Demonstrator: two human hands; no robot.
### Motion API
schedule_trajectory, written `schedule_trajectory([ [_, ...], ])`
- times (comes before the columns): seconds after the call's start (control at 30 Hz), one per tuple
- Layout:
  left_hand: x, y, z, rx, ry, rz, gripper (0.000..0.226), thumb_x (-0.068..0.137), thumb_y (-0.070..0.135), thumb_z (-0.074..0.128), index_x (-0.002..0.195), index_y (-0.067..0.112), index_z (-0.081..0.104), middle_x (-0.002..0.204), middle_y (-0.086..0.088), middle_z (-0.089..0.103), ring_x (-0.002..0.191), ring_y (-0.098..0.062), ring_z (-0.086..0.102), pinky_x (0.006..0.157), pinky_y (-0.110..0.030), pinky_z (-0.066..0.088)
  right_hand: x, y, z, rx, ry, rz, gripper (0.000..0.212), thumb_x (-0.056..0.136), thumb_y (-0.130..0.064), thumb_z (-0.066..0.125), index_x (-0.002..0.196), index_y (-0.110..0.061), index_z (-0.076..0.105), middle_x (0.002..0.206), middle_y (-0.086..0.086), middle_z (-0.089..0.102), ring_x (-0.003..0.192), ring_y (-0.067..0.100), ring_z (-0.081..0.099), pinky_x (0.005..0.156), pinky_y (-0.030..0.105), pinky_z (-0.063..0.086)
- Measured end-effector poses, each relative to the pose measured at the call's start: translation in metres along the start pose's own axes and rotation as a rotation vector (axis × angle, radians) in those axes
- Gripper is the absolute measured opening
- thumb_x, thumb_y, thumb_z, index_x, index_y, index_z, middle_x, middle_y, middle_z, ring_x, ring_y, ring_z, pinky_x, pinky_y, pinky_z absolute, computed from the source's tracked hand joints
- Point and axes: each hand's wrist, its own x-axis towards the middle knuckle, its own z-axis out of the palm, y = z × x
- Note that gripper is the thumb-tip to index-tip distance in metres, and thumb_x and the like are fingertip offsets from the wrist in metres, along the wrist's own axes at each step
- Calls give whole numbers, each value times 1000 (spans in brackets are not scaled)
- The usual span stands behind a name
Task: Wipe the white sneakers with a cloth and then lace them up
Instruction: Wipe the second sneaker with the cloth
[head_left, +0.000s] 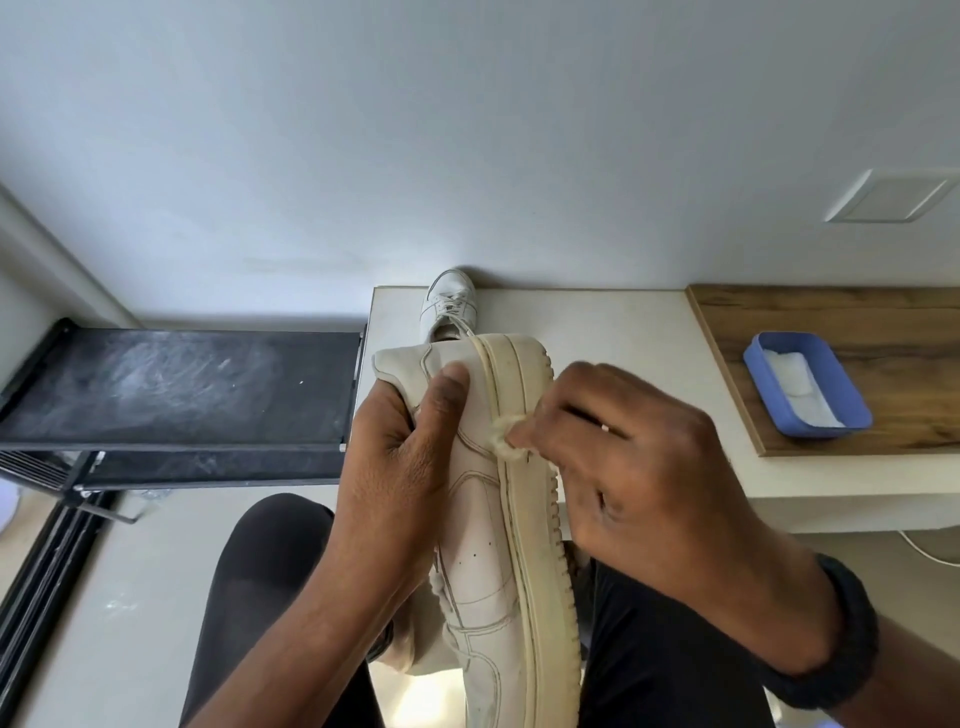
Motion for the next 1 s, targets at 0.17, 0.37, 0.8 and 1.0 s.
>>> schedule_trajectory([
  [0.17,0,5,4,18,4,58,54,89,56,63,103,3,61,98,-40,60,90,-61,58,74,-77,49,19,5,-6,-38,84,55,9,85,2,67,89,-3,74,83,7,63,71,17,59,58,27,53],
  [0.37,10,15,5,4,-10,71,59,88,55,64,107,0,62,98,-39,62,89,-58,64,77,-76,50,18,0,-8,-55,56,20,21,94,-12,57,95,-2,75,83,7,62,72,17,57,58,30,56],
  [0.8,20,19,17,-63,-25,42,36,99,36,59,106,1,64,83,-9,71,77,-22,69,68,-37,54,14,4,-11,-61,15,29,16,85,1,60,95,-5,72,91,7,64,79,17,61,64,29,57],
  [1.0,23,24,18,-62,-16,18,40,102,35,57,112,-3,63,86,-12,71,76,-21,70,64,-33,54,24,12,-13,-35,15,35,25,78,10,73,96,-7,74,91,6,65,82,19,63,65,33,59],
])
